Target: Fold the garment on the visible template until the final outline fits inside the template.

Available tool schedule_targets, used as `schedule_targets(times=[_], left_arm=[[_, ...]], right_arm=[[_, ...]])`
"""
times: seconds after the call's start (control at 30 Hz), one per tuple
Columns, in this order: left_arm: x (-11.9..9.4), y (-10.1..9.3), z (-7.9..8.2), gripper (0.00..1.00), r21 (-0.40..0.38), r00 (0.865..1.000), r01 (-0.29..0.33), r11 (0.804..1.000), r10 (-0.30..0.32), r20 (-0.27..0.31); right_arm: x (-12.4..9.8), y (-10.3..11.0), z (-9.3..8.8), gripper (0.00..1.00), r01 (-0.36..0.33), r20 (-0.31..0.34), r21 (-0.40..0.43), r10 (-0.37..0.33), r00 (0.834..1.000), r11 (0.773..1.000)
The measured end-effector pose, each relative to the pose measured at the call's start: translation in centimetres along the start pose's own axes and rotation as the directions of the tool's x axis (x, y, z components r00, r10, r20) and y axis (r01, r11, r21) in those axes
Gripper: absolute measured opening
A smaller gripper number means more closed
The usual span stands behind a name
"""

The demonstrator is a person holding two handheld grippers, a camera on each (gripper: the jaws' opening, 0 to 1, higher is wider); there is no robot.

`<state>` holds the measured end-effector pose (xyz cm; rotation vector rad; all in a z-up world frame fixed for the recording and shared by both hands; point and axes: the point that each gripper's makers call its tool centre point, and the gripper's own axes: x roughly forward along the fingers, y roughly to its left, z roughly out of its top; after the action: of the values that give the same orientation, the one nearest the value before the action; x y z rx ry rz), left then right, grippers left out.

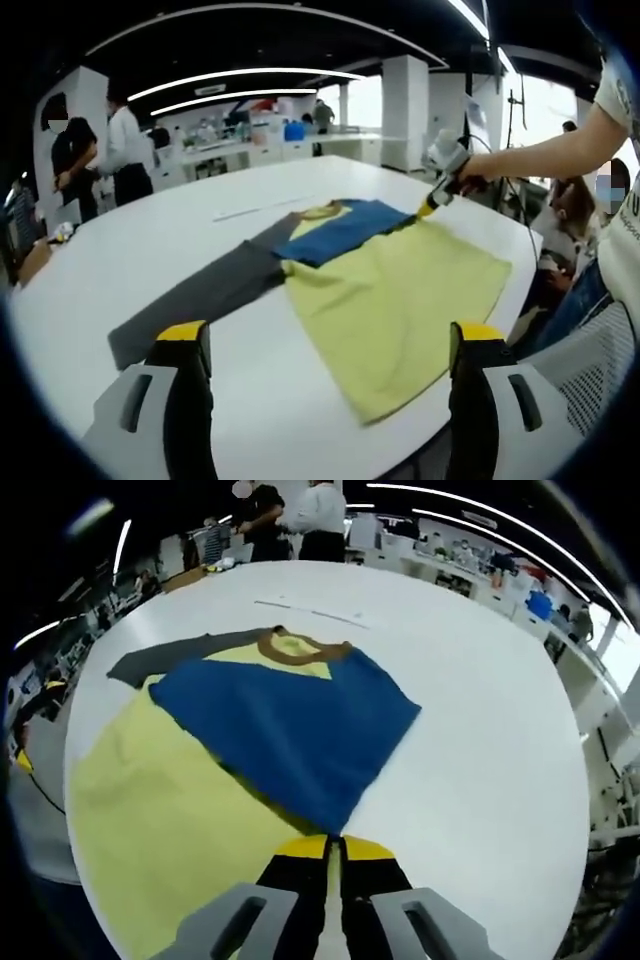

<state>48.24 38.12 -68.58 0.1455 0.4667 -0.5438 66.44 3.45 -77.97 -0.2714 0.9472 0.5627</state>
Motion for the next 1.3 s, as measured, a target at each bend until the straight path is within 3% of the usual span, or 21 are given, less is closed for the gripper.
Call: schedule_targets(times=[0.53, 0.77, 0.83, 0.97, 1.2, 1.3], left_arm=[[-0.3, 0.6, 0.0, 0.96, -0.011, 1.0, -0.019, 1.0, 0.019, 0.005], [-0.1, 1.1, 0.1, 0.97, -0.021, 1.0, -0.023, 1.0, 0.023, 0.004], [-0.1, 1.3, 0.2, 0.97, -0.023, 1.0, -0.027, 0.999, 0.027, 0.007], [-0.2, 1.6, 0.4, 0.97, -0.033, 0.999, -0.032, 0.999, 0.033, 0.012], [-0.2, 2.4, 0.6, 0.98, -0.046, 0.999, -0.039, 0.998, 0.04, 0.018], [-0.2, 2.9, 0.7, 0.98, -0.049, 0.999, -0.045, 0.998, 0.046, 0.02]], right_arm=[[0.5, -0.8, -0.7, 0.0, 0.023, -0.016, -0.006, -0.023, 1.0, 1.0], [-0.1, -1.0, -0.1, 0.0, 0.014, 0.028, 0.04, -0.015, 0.999, 0.999], [-0.5, -0.6, 0.5, 0.07, -0.01, 0.065, 0.072, 0.005, 0.998, 0.997], [-1.6, 0.5, 1.3, 0.31, -0.084, 0.131, 0.141, 0.065, 0.989, 0.986], [-3.7, 2.0, 2.3, 0.63, -0.132, 0.201, 0.112, 0.108, 0.974, 0.985], [-4.8, 3.1, 3.2, 0.75, -0.172, 0.249, 0.092, 0.145, 0.958, 0.981]])
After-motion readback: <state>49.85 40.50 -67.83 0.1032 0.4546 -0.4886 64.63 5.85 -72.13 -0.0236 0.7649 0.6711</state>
